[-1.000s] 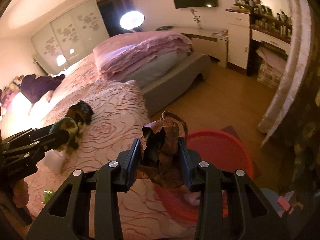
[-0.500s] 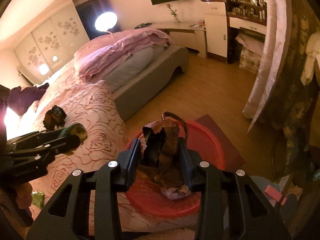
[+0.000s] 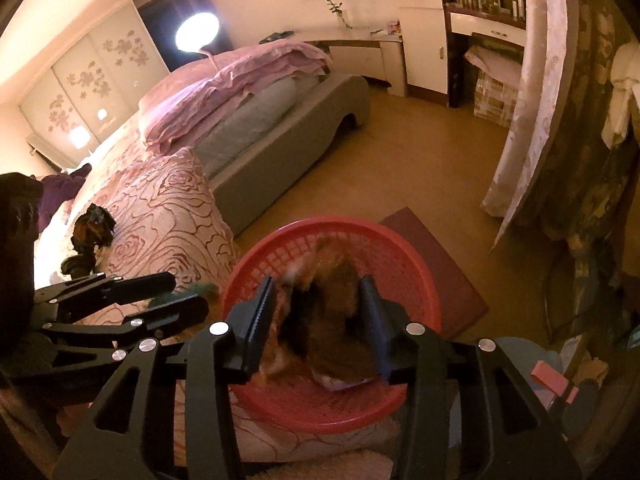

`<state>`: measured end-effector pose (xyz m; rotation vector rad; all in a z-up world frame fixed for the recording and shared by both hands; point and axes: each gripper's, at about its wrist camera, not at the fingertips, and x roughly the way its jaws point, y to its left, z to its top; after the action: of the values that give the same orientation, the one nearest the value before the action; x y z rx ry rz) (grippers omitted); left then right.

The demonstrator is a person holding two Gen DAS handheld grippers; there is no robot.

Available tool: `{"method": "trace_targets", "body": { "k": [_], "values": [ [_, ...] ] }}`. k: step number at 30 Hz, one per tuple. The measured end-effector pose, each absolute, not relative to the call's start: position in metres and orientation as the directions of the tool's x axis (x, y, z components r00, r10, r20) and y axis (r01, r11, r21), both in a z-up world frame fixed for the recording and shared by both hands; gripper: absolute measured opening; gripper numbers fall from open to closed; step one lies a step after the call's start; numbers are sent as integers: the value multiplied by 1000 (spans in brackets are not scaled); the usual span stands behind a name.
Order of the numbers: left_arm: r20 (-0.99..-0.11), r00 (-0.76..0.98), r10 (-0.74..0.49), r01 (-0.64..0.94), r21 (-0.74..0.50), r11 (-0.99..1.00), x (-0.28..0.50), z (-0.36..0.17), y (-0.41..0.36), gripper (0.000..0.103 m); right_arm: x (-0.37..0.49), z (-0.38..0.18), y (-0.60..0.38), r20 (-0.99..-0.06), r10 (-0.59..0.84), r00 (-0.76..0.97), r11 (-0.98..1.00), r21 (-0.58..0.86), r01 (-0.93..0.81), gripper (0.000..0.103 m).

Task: Collect trash
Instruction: 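Open both grippers over the wastebasket and move back to the bed, then grasp the white foam sheet with the left gripper while the right grasps the green packet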

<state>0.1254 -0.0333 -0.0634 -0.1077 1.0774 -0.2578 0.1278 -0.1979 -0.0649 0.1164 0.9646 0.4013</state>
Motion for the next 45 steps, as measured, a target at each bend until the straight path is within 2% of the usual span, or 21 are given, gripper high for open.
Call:
{"method": "trace_targets", "body": {
  "k": [4, 13, 26, 32, 45],
  "values": [
    [-853, 456, -255, 142, -213, 967, 125, -64, -30, 65, 128, -65, -198, -774, 386, 502, 920, 279, -277, 46],
    [-845, 481, -235, 129, -197, 972, 118, -56, -22, 69, 127, -64, -199, -773, 386, 502, 919, 277, -281, 46],
    [-791, 596, -140, 76, -118, 990, 84, -11, 3, 75, 119, -59, -175, -764, 437, 475, 891, 294, -346, 47],
    [-782, 617, -89, -12, -123, 992, 64, -2, 37, 75, 109, -61, -150, -765, 468, 442, 866, 299, -400, 47],
    [-739, 664, 115, -271, -94, 958, 7, 31, 148, 79, 91, -58, -112, -764, 507, 399, 823, 293, -486, 47]
  ]
}}
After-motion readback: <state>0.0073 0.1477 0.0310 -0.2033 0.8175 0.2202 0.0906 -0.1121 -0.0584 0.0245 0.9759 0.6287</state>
